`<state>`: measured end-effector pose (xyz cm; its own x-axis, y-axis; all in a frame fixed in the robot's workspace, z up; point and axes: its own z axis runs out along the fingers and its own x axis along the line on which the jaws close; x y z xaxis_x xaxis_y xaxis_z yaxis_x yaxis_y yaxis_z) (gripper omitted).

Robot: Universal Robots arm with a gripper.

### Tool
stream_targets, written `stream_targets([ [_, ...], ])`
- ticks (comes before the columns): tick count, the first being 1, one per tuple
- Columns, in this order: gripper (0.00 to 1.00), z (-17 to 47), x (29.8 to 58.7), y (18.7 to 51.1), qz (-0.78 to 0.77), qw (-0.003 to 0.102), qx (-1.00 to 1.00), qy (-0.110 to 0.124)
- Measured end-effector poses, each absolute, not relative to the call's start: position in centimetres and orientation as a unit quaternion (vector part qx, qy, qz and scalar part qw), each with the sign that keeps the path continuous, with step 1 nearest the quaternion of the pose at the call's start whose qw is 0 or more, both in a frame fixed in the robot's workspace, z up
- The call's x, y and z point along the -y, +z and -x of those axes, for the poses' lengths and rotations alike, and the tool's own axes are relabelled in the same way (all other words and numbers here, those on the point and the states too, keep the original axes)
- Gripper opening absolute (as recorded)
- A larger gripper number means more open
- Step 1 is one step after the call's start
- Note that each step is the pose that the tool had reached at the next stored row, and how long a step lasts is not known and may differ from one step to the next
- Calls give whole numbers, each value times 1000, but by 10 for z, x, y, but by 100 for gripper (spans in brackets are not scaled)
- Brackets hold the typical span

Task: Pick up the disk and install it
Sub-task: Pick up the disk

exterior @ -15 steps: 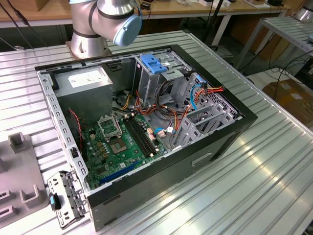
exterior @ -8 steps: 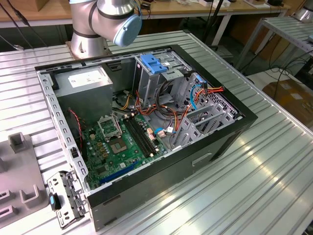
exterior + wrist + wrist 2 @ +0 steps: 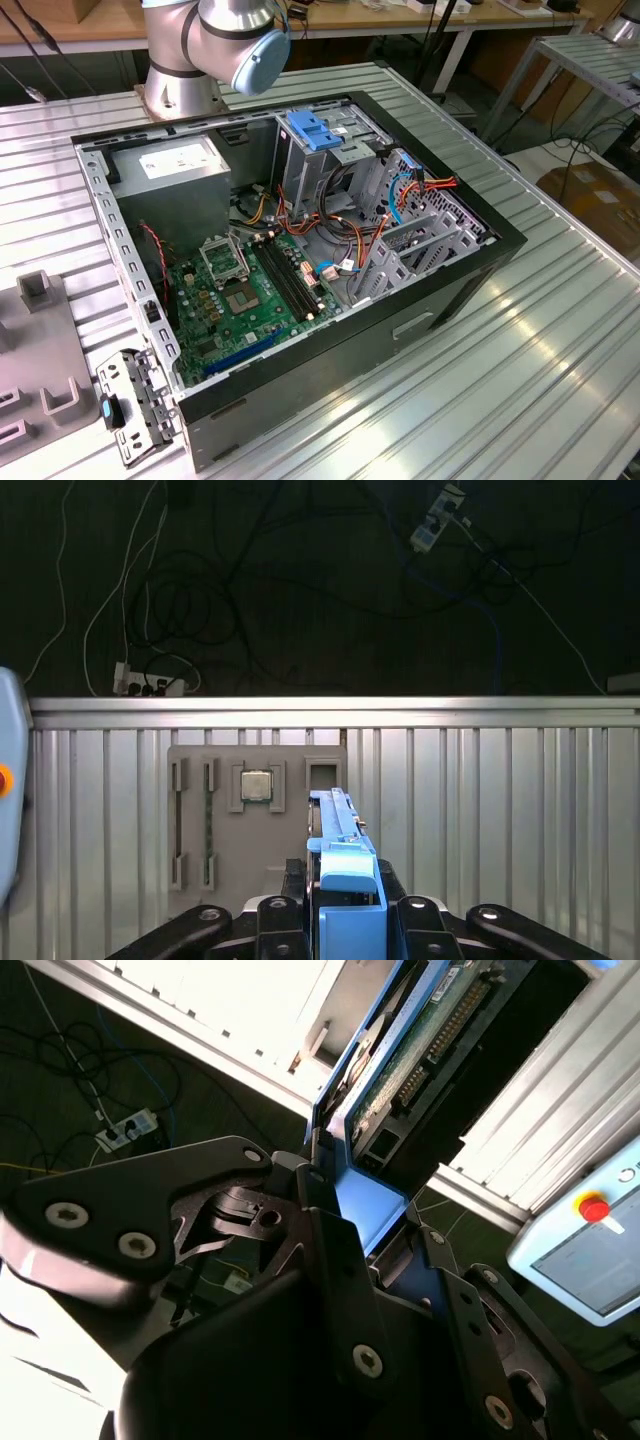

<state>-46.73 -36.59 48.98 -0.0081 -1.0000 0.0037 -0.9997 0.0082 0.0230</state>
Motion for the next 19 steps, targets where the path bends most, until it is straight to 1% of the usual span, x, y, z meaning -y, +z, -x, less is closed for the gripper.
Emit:
stream_targets([
  [5, 37, 467, 366, 504, -704, 9, 710, -7],
  [19, 37, 465, 366, 504, -704, 7, 710, -9],
])
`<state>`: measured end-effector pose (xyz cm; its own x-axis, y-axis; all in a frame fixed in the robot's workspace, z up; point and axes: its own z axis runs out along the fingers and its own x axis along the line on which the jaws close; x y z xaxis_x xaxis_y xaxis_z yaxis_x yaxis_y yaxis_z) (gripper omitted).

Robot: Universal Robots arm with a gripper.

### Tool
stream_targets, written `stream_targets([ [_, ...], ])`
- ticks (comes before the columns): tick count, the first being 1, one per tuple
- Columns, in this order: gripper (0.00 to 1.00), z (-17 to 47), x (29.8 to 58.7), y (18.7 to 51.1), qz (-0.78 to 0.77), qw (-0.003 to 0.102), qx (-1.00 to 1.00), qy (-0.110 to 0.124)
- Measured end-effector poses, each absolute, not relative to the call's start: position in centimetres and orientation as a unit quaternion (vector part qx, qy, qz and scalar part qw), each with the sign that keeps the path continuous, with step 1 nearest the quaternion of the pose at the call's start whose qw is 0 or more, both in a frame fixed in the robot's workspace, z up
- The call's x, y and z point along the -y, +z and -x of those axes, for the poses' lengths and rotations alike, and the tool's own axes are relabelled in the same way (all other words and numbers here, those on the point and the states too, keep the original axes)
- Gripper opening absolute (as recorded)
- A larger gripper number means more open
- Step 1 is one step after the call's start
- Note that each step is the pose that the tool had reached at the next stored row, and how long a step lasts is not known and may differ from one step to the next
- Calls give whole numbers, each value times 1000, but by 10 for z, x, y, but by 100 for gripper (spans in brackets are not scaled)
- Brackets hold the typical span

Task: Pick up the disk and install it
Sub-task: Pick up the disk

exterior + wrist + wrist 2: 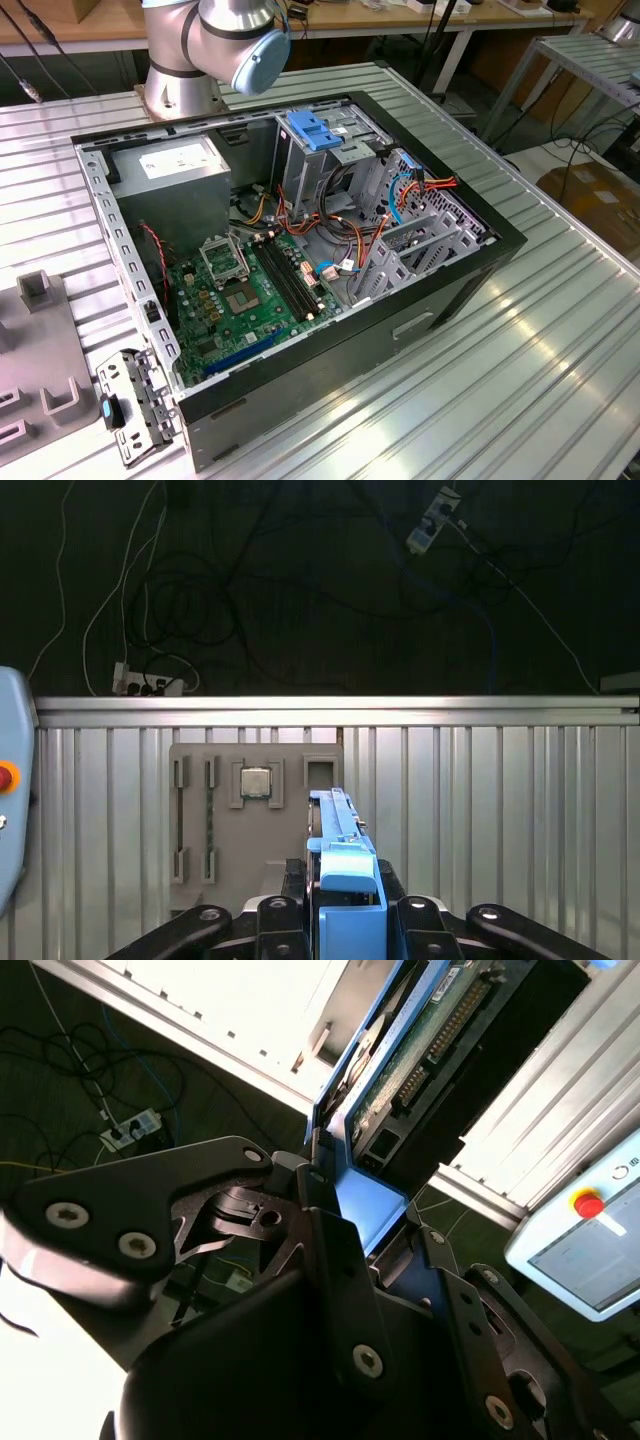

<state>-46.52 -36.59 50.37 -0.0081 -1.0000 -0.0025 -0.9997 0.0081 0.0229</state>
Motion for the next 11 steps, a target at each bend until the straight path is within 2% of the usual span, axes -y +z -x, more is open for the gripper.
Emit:
stream_targets([
  [11, 37, 462, 366, 504, -704, 7, 710, -9],
])
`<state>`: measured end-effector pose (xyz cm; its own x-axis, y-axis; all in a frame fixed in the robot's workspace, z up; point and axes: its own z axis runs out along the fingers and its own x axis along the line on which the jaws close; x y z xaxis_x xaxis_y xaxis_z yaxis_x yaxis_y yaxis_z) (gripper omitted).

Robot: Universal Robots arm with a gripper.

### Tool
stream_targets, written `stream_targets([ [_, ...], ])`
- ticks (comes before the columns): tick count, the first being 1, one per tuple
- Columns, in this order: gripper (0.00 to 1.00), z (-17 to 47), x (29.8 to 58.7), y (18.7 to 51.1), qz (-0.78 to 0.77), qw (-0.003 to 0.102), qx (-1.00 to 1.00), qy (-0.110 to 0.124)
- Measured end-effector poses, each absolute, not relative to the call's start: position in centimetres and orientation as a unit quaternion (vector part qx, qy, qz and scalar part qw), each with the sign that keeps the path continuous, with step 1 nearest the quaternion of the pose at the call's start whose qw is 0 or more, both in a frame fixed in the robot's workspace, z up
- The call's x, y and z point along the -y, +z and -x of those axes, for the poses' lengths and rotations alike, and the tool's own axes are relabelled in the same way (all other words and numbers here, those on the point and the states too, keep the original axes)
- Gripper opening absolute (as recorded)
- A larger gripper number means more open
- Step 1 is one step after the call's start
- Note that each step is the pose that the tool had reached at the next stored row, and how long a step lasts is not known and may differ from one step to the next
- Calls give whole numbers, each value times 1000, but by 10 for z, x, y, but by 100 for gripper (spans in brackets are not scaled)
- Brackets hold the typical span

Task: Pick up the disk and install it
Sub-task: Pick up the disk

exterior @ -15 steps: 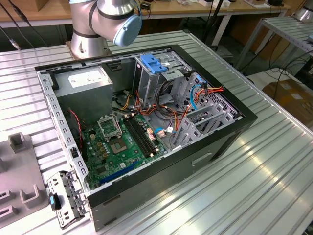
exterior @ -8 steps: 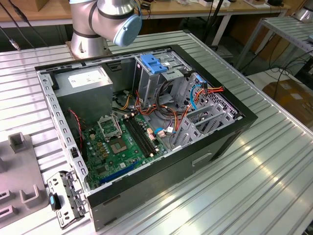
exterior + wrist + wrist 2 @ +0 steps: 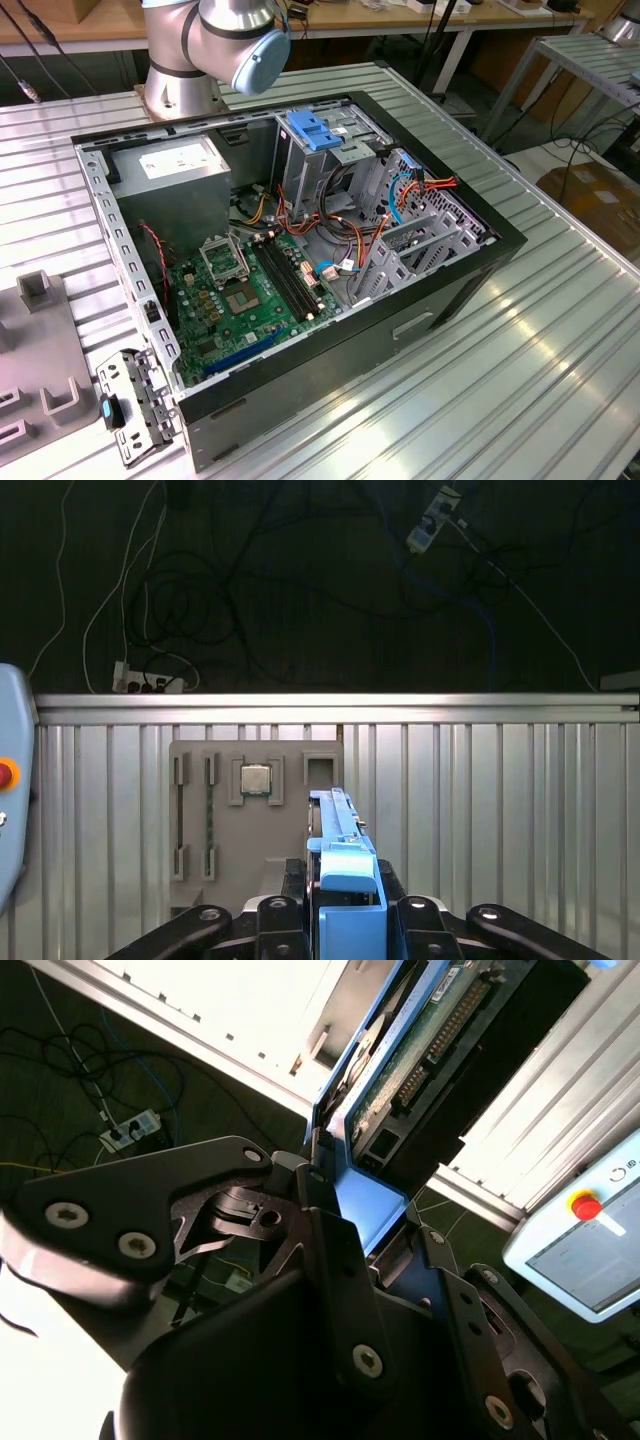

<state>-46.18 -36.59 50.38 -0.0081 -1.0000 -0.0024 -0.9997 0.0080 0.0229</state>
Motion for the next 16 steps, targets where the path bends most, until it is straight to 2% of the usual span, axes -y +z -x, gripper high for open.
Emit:
stream_targets([
  [16, 37, 454, 366, 504, -704, 7, 710, -9],
])
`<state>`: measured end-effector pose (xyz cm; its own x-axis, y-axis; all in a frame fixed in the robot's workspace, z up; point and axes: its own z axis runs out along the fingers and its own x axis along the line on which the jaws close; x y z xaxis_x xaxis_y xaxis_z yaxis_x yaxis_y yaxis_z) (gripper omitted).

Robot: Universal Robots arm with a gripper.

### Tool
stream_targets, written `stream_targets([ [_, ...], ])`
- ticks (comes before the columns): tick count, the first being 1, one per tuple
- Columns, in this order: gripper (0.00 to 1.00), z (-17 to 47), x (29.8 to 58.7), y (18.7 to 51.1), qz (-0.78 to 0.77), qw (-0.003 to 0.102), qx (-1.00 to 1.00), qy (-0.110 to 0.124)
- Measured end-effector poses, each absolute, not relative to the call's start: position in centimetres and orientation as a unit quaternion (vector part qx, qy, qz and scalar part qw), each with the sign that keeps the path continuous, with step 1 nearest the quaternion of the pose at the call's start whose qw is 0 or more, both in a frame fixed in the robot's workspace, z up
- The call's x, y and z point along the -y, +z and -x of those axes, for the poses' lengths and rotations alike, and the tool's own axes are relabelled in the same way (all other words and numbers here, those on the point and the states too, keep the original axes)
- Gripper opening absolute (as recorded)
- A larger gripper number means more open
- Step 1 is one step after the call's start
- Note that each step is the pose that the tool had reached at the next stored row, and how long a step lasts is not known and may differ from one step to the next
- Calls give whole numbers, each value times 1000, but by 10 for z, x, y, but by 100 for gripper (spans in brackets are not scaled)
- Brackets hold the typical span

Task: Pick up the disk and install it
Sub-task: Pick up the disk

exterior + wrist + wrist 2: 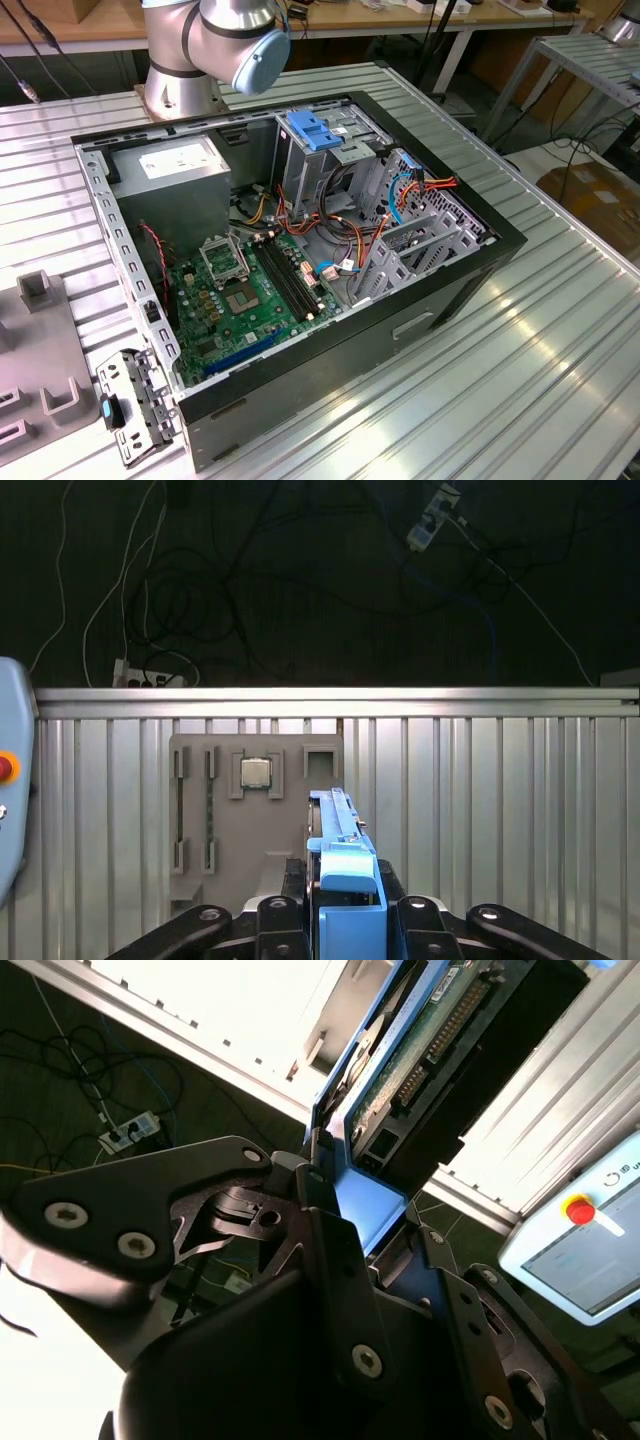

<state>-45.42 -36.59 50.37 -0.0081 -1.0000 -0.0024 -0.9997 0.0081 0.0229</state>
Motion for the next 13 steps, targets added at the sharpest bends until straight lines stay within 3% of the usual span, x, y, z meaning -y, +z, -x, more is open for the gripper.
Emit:
stream_targets([
  [13, 37, 451, 366, 504, -704, 7, 710, -9],
])
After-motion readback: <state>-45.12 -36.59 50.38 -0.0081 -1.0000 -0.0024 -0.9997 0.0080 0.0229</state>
